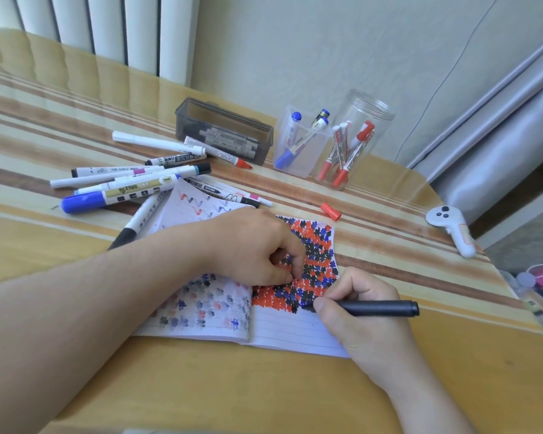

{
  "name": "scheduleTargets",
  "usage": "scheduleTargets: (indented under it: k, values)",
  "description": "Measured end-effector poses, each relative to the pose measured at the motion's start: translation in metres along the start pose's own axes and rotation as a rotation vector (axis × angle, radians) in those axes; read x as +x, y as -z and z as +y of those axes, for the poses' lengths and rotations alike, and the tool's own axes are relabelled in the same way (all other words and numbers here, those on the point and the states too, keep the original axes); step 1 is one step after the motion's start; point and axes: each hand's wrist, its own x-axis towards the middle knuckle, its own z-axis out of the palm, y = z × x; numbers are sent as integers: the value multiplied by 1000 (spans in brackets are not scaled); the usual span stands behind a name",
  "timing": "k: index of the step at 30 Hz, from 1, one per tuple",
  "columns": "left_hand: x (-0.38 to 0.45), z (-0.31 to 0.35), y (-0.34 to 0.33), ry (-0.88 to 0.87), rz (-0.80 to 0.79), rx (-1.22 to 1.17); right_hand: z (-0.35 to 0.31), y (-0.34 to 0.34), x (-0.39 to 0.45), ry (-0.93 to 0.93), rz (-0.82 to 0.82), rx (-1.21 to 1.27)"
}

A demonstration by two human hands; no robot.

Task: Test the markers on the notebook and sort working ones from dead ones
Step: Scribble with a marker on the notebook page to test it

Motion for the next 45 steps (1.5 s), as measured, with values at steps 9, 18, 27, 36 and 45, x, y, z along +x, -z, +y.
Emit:
scheduleTargets:
  k: [9,18,27,36,45]
  values:
    - [0,1,1,7,-8,12,0,-2,0,20,-27,-40]
    - [-1,2,2,9,-14,11,-1,0,1,18,-36,-28]
    - [-1,4,3,6,-11,21,1,0,2,6,-35,-9]
    - [-2,6,5,11,-23,25,2,-1,1,19,-26,-46]
    - [-7,5,9,110,58,-228,2,12,6,26,21,388]
